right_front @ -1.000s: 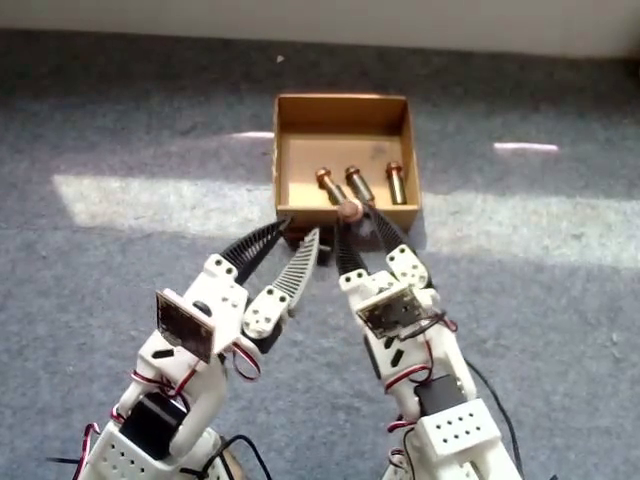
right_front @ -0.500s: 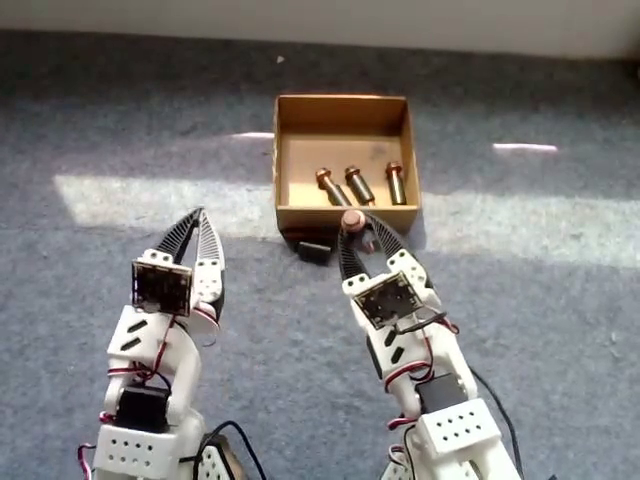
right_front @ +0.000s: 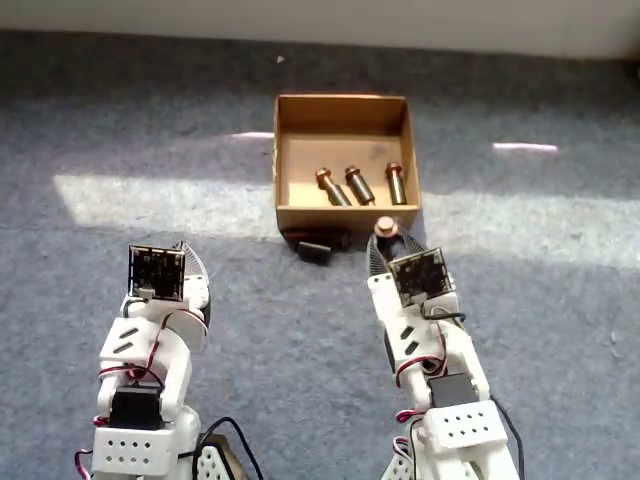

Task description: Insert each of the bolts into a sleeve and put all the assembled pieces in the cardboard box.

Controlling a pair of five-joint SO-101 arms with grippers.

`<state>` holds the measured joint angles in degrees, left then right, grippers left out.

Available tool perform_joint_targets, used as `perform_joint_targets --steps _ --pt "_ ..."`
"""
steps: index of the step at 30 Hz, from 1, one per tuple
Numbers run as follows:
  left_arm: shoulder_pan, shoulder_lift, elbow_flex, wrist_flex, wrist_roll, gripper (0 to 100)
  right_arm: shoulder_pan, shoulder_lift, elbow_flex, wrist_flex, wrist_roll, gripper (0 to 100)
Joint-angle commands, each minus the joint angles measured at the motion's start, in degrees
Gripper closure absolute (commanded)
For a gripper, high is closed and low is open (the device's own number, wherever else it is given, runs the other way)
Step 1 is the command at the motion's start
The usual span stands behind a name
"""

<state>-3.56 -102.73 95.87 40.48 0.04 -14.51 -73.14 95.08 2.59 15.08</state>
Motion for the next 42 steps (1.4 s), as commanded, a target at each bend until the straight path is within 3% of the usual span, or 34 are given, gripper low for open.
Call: perform_joint_targets --steps 1,7,14,20,32,42 --pt "-0.8 -0.6 1.4 7.8 -1.1 99 3.3 -0.5 -8.0 13.8 -4.6 99.3" --pt "-0.8 -0.6 1.4 17.9 -1.1 99 3.4 -0.5 -18.5 28.4 -5.6 99.3" --pt "-0.8 -0.6 1.4 24.4 -1.1 99 3.4 -0.3 -28.3 38.0 -5.6 99.3" --pt "-0.7 -0.7 1.4 37.0 -1.1 99 3.4 7.9 -39.5 42.2 -5.8 99.3" --pt "-0.7 -0.7 1.4 36.7 -1.0 99 3.5 42.6 -63.8 40.0 -5.8 99.3" --pt "-0.7 -0.7 1.4 36.7 -1.0 99 3.5 62.6 -79.4 40.0 -5.8 99.3"
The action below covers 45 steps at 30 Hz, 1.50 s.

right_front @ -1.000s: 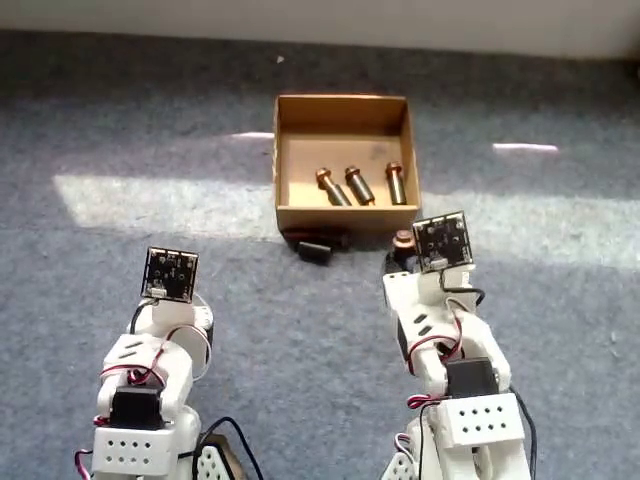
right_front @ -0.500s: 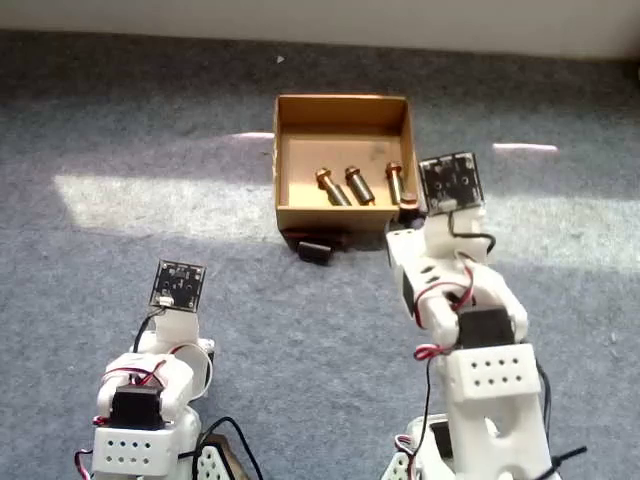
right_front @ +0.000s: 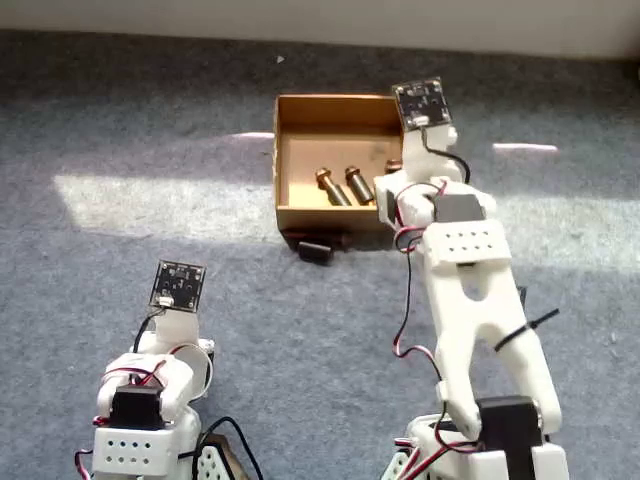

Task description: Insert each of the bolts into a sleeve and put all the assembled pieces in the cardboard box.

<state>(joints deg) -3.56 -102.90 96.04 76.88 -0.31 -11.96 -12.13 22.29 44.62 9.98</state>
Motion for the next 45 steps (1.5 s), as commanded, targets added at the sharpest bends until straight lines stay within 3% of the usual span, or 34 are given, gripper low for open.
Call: perform_joint_targets --steps 1,28,35,45 --pt "-0.7 -0.5 1.2 0.3 -0.6 99 0.9 3.1 -8.0 -2.1 -0.7 99.3" --pt "-0.7 -0.5 1.2 0.3 -0.6 99 0.2 36.4 -38.5 -1.8 -0.6 99.1" --pt "-0.7 -0.5 1.2 0.3 -0.6 99 0.2 36.6 -39.1 2.8 -0.7 83.7" --pt "-0.7 -0.5 1.2 0.3 -0.6 99 0.3 35.6 -39.3 8.8 -0.7 83.6"
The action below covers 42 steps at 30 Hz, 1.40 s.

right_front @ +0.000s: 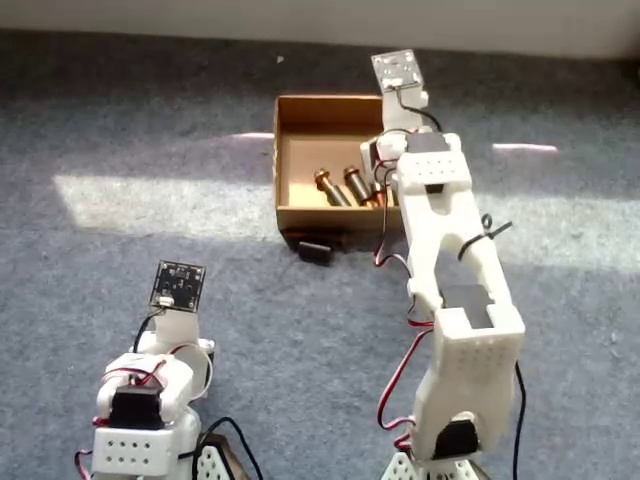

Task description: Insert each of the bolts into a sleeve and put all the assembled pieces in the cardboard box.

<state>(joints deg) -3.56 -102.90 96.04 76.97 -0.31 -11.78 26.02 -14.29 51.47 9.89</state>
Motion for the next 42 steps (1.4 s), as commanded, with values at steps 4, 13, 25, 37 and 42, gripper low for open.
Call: perform_joint_targets --steps 4,13,25,37,42 --pt "-0.7 -0.5 1.2 0.2 -0.6 99 0.0 -7.7 -2.3 6.5 -0.6 83.6" --pt "-0.7 -0.5 1.2 0.2 -0.6 99 0.3 -20.0 2.8 14.1 -0.6 83.6" --pt "-0.7 -0.5 1.2 0.2 -0.6 99 0.0 -43.6 26.9 14.1 -0.6 83.6" --pt "-0.7 -0.5 1.2 0.2 -0.6 99 0.3 -67.3 46.6 14.0 -0.6 83.6" --pt "-0.7 -0.5 1.2 0.2 -0.6 99 0.3 -76.8 52.6 14.0 -0.6 83.6"
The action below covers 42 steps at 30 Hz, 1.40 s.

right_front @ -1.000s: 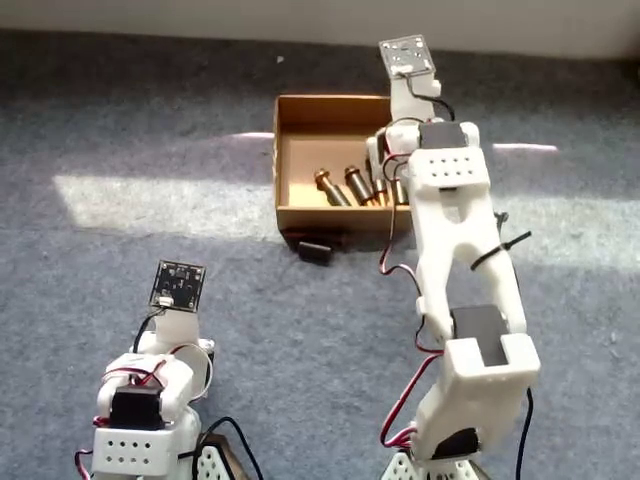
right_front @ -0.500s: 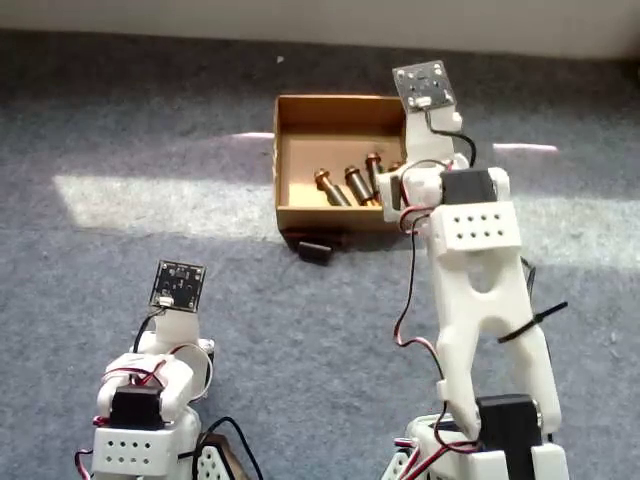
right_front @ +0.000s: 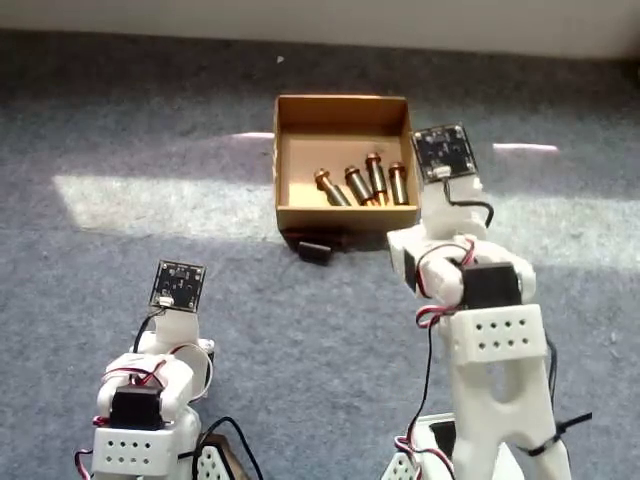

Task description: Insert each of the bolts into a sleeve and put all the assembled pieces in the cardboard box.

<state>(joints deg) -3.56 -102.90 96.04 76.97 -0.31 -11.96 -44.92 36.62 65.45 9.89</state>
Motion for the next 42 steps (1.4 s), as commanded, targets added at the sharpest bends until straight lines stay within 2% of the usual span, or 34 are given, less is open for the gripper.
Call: perform_joint_targets --steps 1,14,24,28,33,38,42 --pt "-0.7 -0.5 1.2 0.2 -0.6 99 0.5 -7.5 2.9 0.0 -0.6 83.6" --pt "-0.7 -0.5 1.2 0.2 -0.6 99 0.3 -28.4 17.4 0.0 -0.6 83.6" --pt "-0.7 -0.5 1.2 0.2 -0.6 99 -0.1 -28.8 17.5 0.0 -0.1 83.6" --pt "-0.7 -0.5 1.2 0.2 -0.6 99 -5.5 -28.7 17.5 0.3 -0.1 83.6" --pt "-0.7 -0.5 1.2 0.2 -0.6 99 -11.9 -22.6 16.3 0.1 -0.1 83.6" --pt "-0.7 -0.5 1.2 0.2 -0.6 99 -15.2 -8.4 9.9 0.3 0.0 83.6" --pt "-0.7 -0.5 1.2 0.2 -0.6 99 -15.3 2.6 4.1 0.5 6.1 83.6"
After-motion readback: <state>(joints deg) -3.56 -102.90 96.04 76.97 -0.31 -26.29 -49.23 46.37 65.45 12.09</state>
